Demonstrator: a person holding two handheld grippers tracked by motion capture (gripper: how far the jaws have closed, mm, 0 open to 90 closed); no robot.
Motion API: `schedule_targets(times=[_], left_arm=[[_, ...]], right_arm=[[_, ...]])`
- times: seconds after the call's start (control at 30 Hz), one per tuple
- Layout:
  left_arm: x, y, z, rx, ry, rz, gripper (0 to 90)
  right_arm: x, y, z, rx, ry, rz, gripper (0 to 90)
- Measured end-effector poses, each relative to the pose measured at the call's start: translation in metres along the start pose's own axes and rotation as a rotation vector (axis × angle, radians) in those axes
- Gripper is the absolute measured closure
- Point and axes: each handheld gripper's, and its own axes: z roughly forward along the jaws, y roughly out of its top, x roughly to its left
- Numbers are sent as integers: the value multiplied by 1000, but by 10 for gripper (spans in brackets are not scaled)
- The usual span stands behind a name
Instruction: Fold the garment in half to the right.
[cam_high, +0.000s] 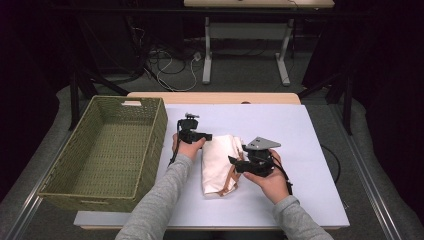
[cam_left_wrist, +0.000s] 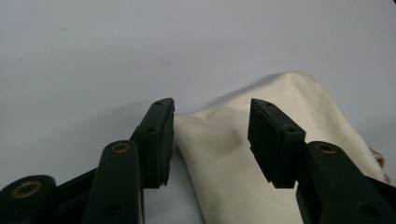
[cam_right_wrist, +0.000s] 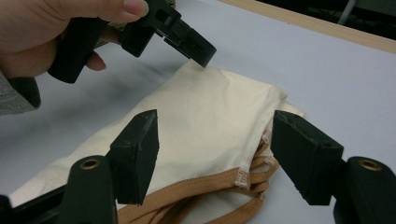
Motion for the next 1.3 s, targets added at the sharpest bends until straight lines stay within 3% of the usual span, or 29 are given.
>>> schedule_targets(times=[0.23,0.43,0.57,0.87,0.93,1.07,1.13,1.3], left_arm=[[2,-1,6,29,47,-12,553],[4,-2,10,54,12,-46,537],[2,-2,11,59,20,-27,554],[2,-2,16,51,1,-20,717],[1,-2,17,52,25,-5,756],[1,-2,18,51,23,-2,807],[0,-2,18,48,22,-2,839],[-1,-2,17,44,23,14,850]], right_arm=[[0,0,0,2,-8,-1,324],[0,0,0,-4,-15,5,324],[0,0,0,-6,-13,10,324],[2,1,0,-5,4,3,324],[3,1,0,-4,17,-7,324],[5,1,0,5,27,-23,325],[6,0,2,17,33,-56,324],[9,1,2,33,45,-91,289]])
